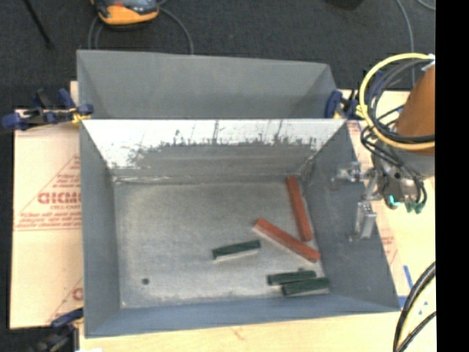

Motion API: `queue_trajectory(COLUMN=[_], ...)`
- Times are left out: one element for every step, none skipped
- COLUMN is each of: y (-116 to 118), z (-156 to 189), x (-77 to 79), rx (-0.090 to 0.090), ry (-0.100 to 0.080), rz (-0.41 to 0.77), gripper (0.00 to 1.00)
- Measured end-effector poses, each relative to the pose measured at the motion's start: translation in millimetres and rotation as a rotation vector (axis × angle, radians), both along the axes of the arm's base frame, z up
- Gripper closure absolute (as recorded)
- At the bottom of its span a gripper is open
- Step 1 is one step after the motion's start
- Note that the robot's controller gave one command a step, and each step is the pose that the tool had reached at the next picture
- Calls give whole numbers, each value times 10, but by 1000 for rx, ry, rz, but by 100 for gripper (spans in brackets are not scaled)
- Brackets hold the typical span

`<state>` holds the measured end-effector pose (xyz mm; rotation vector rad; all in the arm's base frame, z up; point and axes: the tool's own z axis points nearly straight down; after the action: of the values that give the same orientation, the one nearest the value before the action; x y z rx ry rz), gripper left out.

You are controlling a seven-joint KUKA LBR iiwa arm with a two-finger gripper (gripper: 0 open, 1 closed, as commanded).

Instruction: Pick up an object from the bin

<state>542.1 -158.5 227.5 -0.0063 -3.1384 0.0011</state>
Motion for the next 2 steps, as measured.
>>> queue_trajectory(y=[9,241], z=[46,-418], x=[16,-20], rx=[-2,-2], ry=[-8,-11], rz=[4,93], gripper=[0,0])
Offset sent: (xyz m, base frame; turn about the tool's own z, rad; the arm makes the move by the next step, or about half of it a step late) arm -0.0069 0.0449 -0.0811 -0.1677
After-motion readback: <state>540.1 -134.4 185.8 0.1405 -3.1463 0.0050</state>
